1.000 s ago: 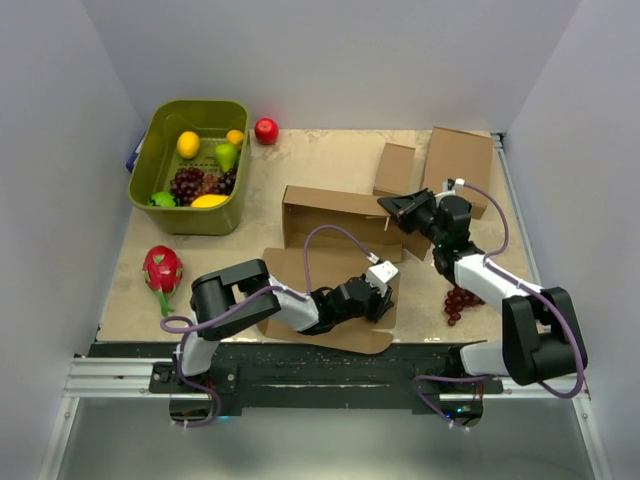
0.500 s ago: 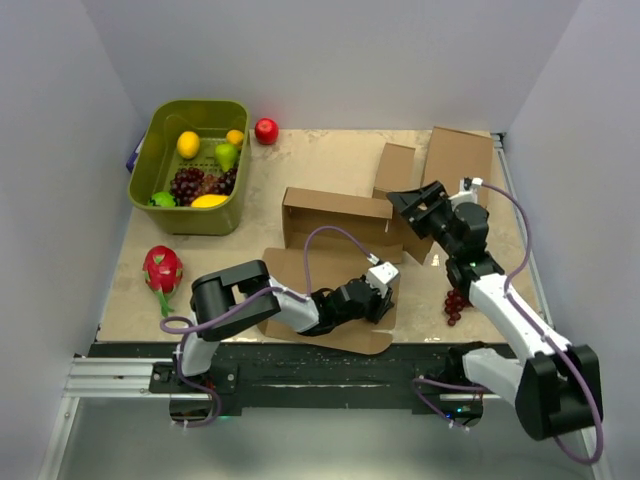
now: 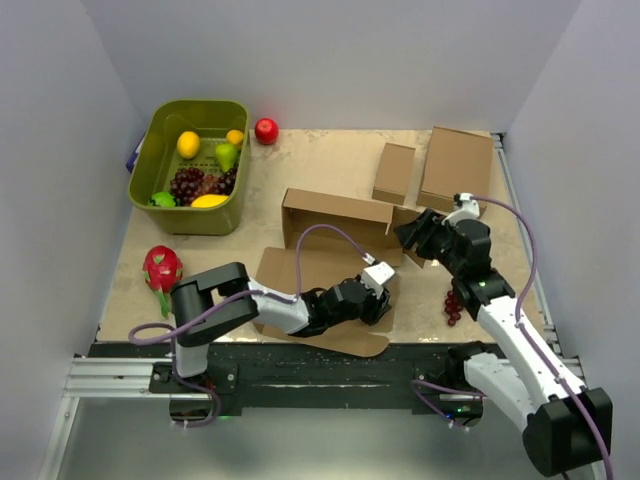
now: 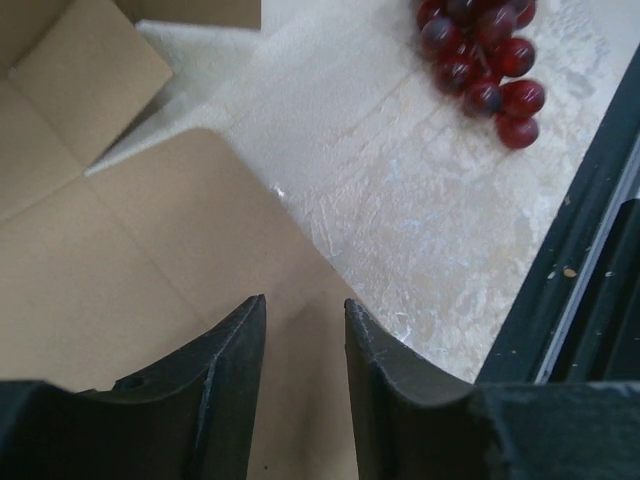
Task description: Fold the paper box
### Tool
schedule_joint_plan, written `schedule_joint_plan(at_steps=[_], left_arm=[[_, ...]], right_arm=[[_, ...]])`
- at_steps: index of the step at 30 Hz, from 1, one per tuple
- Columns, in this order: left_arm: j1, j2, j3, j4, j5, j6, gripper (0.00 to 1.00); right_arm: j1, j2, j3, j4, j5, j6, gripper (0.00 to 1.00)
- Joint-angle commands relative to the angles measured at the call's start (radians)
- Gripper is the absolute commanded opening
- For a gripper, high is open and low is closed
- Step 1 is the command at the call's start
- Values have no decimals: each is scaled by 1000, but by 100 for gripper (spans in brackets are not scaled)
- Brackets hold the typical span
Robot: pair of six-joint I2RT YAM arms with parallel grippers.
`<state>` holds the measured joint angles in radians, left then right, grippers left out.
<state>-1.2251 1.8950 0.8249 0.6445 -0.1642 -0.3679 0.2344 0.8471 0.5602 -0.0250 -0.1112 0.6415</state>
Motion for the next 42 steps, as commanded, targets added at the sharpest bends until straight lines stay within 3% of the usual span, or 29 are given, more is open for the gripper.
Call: schedule_joint_plan(at_steps=[1, 3, 9, 17, 33, 37, 42], left_arm=[[-5, -112, 0, 11, -34, 46, 46], [-5, -143, -18, 1, -53, 52, 47], [-5, -117, -63, 0, -80, 66, 49], [-5, -30, -63, -57, -178, 12, 46], [-5, 30, -84, -78, -179, -66, 41], [-5, 32, -76, -88, -182, -72, 41], [-5, 32, -33, -138, -169, -80, 41]], right_arm=[[103, 27, -2, -58, 108, -108, 65], [146, 67, 6, -70, 203, -118, 65], [146, 162, 6, -49, 281, -103, 69], [146, 319, -3, 17, 277, -71, 67], [143, 530, 6, 142, 274, -57, 62], [144, 489, -11, 157, 271, -72, 60], [152, 302, 1, 74, 275, -144, 69]])
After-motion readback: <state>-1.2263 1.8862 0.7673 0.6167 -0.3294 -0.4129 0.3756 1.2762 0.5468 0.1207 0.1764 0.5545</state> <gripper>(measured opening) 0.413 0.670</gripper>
